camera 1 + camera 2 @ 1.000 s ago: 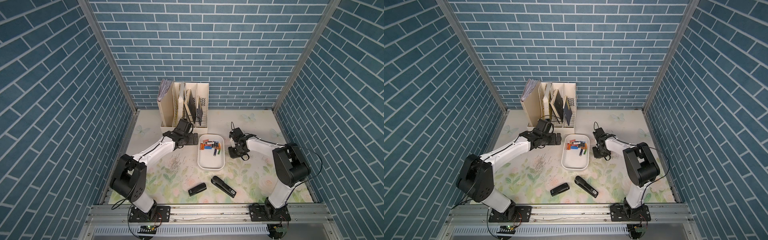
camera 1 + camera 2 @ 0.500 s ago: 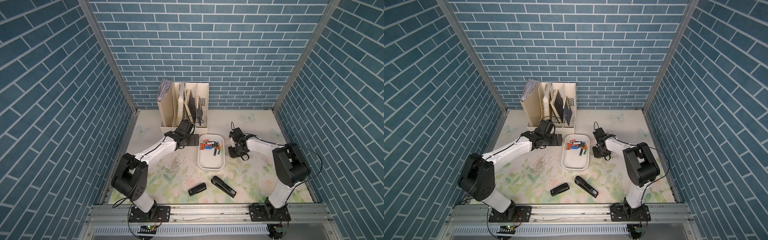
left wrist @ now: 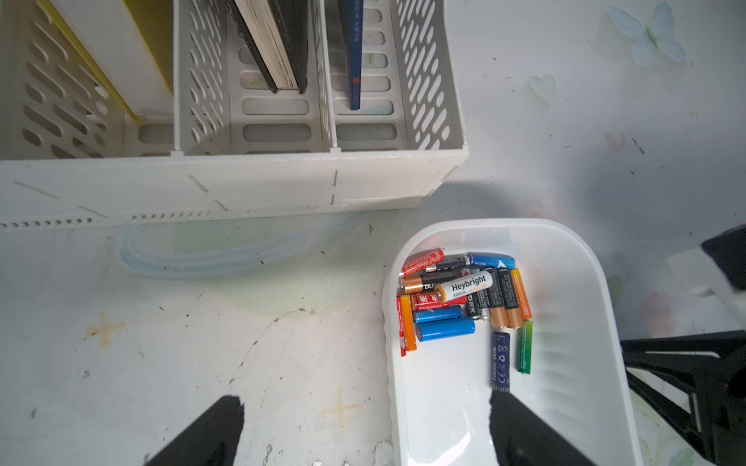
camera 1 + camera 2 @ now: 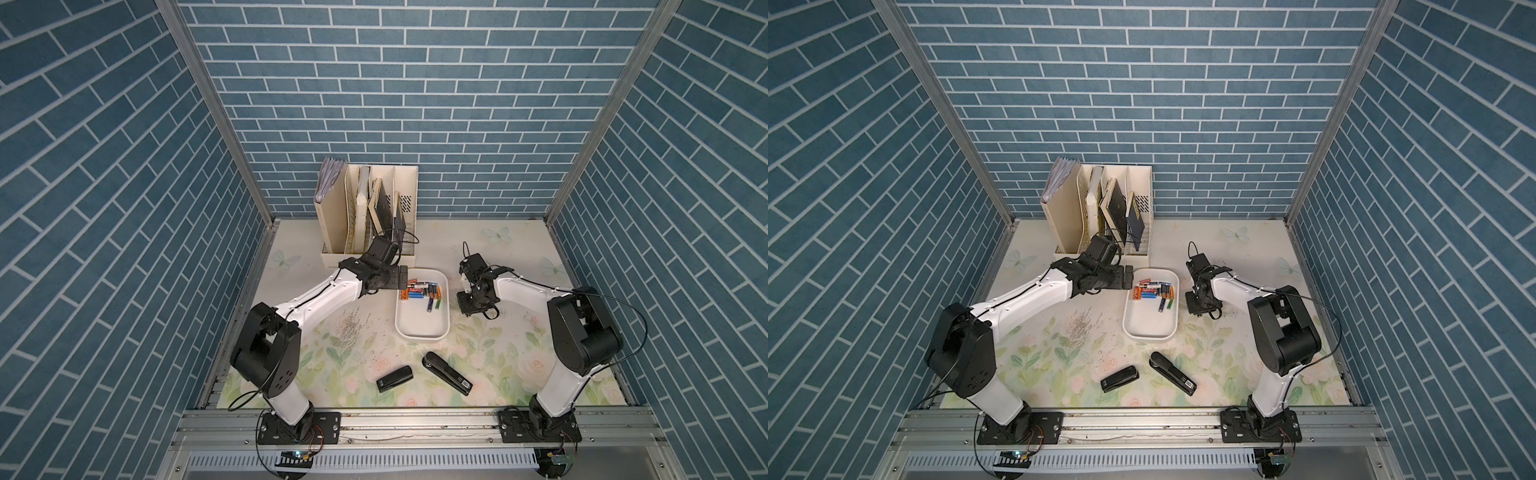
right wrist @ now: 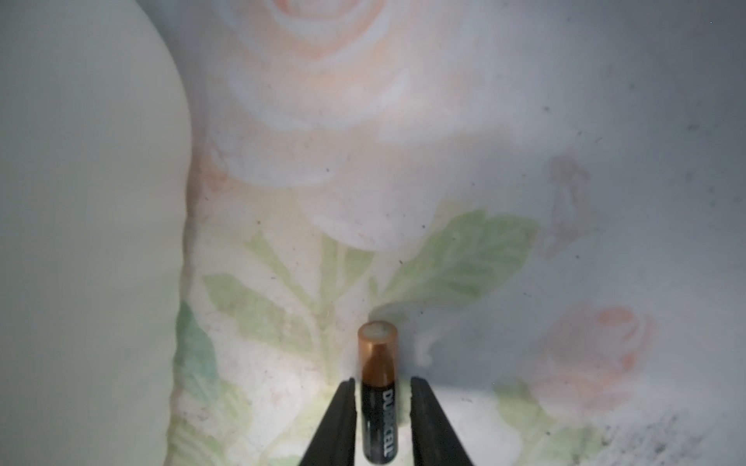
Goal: Take the batteries out of the storage box
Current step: Place the battery at the center of the board, then pick up the battery from the storage box.
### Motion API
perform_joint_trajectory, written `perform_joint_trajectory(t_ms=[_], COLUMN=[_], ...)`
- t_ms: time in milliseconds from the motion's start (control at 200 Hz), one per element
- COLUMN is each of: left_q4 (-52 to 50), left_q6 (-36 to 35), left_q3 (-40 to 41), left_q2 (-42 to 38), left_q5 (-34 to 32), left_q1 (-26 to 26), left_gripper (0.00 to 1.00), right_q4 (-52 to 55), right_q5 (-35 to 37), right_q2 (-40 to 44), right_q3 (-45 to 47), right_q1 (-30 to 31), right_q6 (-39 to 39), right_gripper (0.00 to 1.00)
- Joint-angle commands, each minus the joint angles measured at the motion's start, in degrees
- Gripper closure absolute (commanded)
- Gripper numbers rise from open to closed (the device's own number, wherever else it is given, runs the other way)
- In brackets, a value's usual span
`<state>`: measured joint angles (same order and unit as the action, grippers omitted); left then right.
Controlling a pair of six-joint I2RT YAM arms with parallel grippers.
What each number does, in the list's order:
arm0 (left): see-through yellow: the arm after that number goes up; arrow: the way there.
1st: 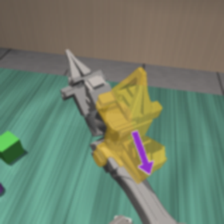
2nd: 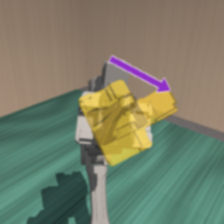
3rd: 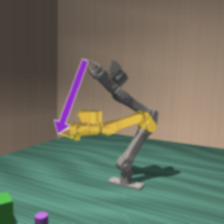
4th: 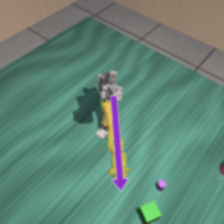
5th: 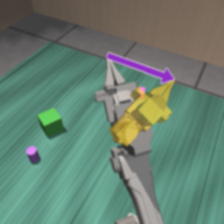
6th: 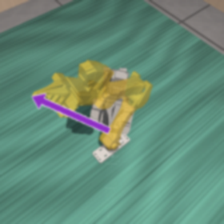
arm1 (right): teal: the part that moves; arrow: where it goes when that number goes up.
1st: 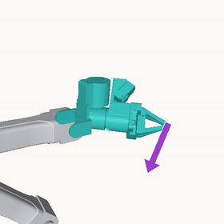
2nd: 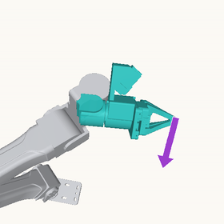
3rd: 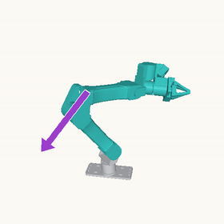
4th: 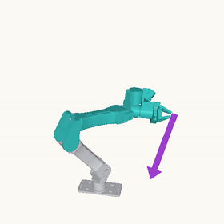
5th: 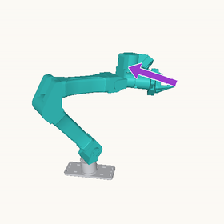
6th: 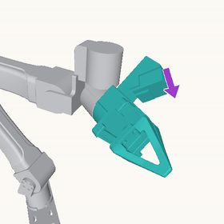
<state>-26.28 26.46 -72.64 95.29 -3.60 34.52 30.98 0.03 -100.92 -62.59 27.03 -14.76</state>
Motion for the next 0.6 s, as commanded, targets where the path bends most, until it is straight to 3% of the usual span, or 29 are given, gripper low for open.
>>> perform_joint_trajectory(t_ms=[0, 385, 595], left_q4=[-1.8, -2.7, -3.9], left_q6=[1.3, 2.6, 2.8], left_q3=[-1.8, -7.0, -10.8], left_q2=[1.1, 7.3, 12.9], left_q5=[-1.1, -1.6, -1.5], left_q1=[1.9, 8.0, 10.8], left_gripper=[0.0, 0.02, 0.09], right_q4=[2.2, 4.6, 5.0], right_q5=[0.5, 0.4, 0.3], right_q2=[2.4, 5.0, 6.2], right_q3=[-2.0, -4.7, -4.1], right_q1=[-0.4, -2.2, -3.6], right_q6=[-0.5, 0.6, 1.4], right_gripper=[0.72, 0.72, 0.72])
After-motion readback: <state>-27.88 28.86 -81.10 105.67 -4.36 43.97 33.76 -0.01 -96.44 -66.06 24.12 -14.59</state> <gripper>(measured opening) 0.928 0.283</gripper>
